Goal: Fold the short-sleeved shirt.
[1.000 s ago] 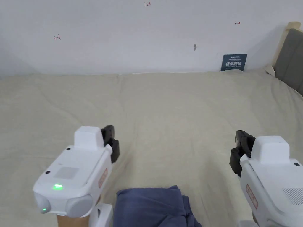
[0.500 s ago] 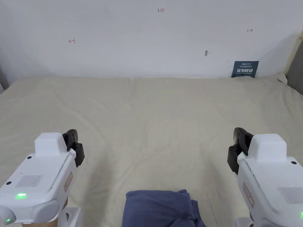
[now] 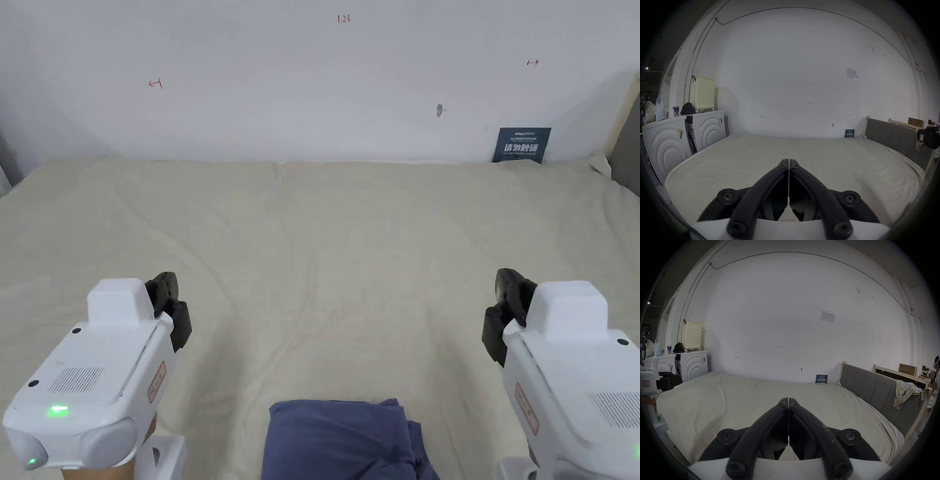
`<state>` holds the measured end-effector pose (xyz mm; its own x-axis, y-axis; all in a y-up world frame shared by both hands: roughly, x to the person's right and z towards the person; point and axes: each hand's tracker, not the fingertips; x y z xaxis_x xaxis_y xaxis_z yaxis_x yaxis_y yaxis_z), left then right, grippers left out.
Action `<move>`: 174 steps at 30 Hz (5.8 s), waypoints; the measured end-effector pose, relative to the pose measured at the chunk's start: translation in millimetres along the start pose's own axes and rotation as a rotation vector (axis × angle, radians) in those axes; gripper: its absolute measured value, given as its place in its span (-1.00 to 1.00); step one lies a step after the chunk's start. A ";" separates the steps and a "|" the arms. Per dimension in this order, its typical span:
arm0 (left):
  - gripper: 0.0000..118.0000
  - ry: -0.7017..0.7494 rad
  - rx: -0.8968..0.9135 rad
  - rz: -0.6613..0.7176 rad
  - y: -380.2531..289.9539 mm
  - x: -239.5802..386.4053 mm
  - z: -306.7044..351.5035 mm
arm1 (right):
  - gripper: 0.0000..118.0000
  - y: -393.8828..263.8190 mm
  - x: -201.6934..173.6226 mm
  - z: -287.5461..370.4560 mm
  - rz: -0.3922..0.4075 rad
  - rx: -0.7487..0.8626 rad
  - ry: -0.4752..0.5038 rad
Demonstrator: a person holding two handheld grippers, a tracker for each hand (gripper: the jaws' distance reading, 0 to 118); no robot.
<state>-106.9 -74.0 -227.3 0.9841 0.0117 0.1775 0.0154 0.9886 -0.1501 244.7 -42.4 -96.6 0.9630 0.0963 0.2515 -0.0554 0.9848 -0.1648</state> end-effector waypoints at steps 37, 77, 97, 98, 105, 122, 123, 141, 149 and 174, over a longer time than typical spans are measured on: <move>-1.00 -0.045 -0.079 0.032 -17.8 -9.1 1.7 | -0.97 -225.3 -96.2 -87.4 0.027 -0.671 0.234; -0.63 -0.486 -0.972 0.414 -158.2 24.6 -101.5 | -0.97 -186.7 -76.6 -74.5 0.012 -0.543 0.273; -0.63 0.100 -0.913 0.189 -79.2 -340.5 -161.0 | -0.97 -112.7 -149.4 -103.8 0.032 -0.385 0.268; -0.63 0.132 -0.916 0.176 -77.7 -353.5 -161.8 | -0.97 -112.9 -155.3 -107.8 0.040 -0.388 0.272; -0.14 0.251 -0.937 0.200 -91.6 -400.8 -168.3 | -0.96 -118.1 -175.5 -125.0 0.063 -0.421 0.287; 0.72 0.321 -0.419 0.198 28.1 -295.0 -90.4 | -0.96 -50.1 -112.9 -87.7 0.008 -0.232 0.242; 0.72 0.315 -0.369 0.176 39.8 -281.1 -80.6 | -0.96 -42.0 -107.0 -83.6 0.005 -0.210 0.234; 0.75 0.175 0.200 -0.013 89.9 -27.1 14.4 | -0.96 48.0 -10.8 -26.3 0.012 0.126 0.065; -0.34 0.051 0.198 -0.011 54.3 26.8 8.0 | -0.96 42.1 6.7 -19.6 -0.004 0.126 0.028; -1.00 -0.041 0.146 0.003 37.0 54.8 5.7 | -0.96 34.2 12.1 -9.9 0.009 0.124 -0.014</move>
<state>-53.5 -36.0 -217.6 0.9759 0.0179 0.2174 -0.0165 0.9998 -0.0086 257.1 -8.9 -108.6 0.9586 0.1061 0.2644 -0.0967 0.9941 -0.0485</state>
